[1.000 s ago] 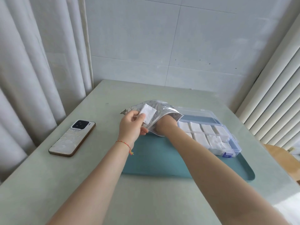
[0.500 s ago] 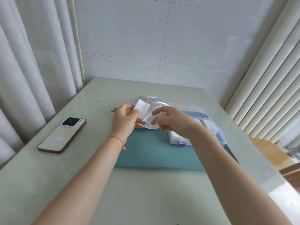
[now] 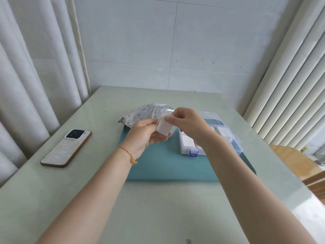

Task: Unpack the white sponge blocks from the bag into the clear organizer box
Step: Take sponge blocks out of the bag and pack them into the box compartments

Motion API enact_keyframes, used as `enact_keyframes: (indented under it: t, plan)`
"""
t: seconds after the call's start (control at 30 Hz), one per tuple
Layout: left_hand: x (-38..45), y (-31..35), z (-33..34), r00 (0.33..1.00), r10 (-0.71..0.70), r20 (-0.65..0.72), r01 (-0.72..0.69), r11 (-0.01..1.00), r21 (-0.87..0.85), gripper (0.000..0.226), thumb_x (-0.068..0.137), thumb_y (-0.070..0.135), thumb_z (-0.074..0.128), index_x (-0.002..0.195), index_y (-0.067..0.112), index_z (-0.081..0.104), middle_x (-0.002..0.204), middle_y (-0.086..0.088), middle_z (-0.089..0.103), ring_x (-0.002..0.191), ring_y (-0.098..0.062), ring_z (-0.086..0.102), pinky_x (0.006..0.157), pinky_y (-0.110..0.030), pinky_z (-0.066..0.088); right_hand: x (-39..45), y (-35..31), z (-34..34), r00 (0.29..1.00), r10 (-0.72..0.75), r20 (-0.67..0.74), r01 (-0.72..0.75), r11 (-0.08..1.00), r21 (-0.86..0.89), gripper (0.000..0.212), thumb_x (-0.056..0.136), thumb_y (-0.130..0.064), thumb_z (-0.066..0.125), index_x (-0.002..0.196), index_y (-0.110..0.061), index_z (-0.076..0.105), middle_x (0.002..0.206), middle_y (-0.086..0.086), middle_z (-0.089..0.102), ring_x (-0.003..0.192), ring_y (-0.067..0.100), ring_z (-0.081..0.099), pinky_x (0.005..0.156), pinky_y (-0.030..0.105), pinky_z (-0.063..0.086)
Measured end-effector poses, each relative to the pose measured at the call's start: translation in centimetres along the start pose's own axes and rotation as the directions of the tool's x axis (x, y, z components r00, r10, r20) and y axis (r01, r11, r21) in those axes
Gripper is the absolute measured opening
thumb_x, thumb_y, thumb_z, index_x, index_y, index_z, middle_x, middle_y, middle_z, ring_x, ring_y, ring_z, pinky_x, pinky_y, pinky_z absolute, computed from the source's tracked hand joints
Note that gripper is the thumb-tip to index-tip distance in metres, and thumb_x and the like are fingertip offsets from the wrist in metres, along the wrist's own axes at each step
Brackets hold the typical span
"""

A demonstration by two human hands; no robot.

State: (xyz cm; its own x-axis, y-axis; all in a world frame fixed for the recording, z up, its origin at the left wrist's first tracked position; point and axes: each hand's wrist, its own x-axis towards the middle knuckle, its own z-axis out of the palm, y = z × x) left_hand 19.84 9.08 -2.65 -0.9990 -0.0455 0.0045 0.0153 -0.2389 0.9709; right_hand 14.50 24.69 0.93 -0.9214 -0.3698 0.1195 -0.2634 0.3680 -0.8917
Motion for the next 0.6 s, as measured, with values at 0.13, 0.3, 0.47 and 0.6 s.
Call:
enact_keyframes:
  t: [0.13, 0.3, 0.47, 0.6]
  plan:
    - [-0.03, 0.38, 0.28, 0.997, -0.041, 0.072, 0.052, 0.986, -0.158, 0.03, 0.098, -0.005, 0.039, 0.115, -0.006, 0.064, 0.101, -0.023, 0.071, 0.094, -0.04, 0.071, 0.077, -0.034, 0.061, 0.3, 0.38, 0.0, 1.0, 0.003, -0.002, -0.003, 0.999, 0.036, 0.024, 0.088, -0.025, 0.072, 0.094, -0.003, 0.063, 0.075, -0.001, 0.062, 0.058, -0.001, 0.054, 0.052, 0.007, 0.039]
    - [0.0, 0.64, 0.69, 0.994, -0.062, 0.095, 0.085, 0.961, -0.263, 0.033, 0.096, -0.005, 0.035, 0.112, -0.008, 0.064, 0.101, -0.023, 0.07, 0.097, -0.042, 0.069, 0.089, -0.04, 0.057, 0.62, 0.72, 0.55, 0.999, 0.035, 0.003, -0.035, 0.994, 0.1, 0.025, 0.088, -0.025, 0.072, 0.091, -0.003, 0.061, 0.079, 0.0, 0.062, 0.071, 0.013, 0.058, 0.062, 0.019, 0.046]
    - [0.02, 0.8, 0.67, 0.99, -0.106, 0.097, 0.128, 0.957, -0.259, 0.036, 0.097, 0.006, 0.035, 0.112, -0.01, 0.063, 0.101, -0.027, 0.07, 0.099, -0.043, 0.068, 0.083, -0.038, 0.06, 0.82, 0.77, 0.66, 1.0, 0.028, -0.012, -0.028, 0.999, 0.044, 0.027, 0.085, -0.026, 0.075, 0.09, -0.002, 0.062, 0.078, 0.002, 0.06, 0.07, 0.016, 0.054, 0.065, 0.027, 0.045]
    - [0.17, 0.74, 0.31, 0.997, -0.06, 0.054, 0.062, 0.997, -0.04, 0.025, 0.097, 0.002, 0.045, 0.106, -0.007, 0.067, 0.092, -0.019, 0.073, 0.085, -0.032, 0.072, 0.069, -0.032, 0.06, 0.9, 0.7, 0.48, 1.0, -0.014, -0.019, 0.012, 0.993, -0.116, 0.028, 0.085, -0.029, 0.075, 0.087, -0.004, 0.064, 0.073, -0.003, 0.057, 0.065, 0.011, 0.047, 0.06, 0.022, 0.038]
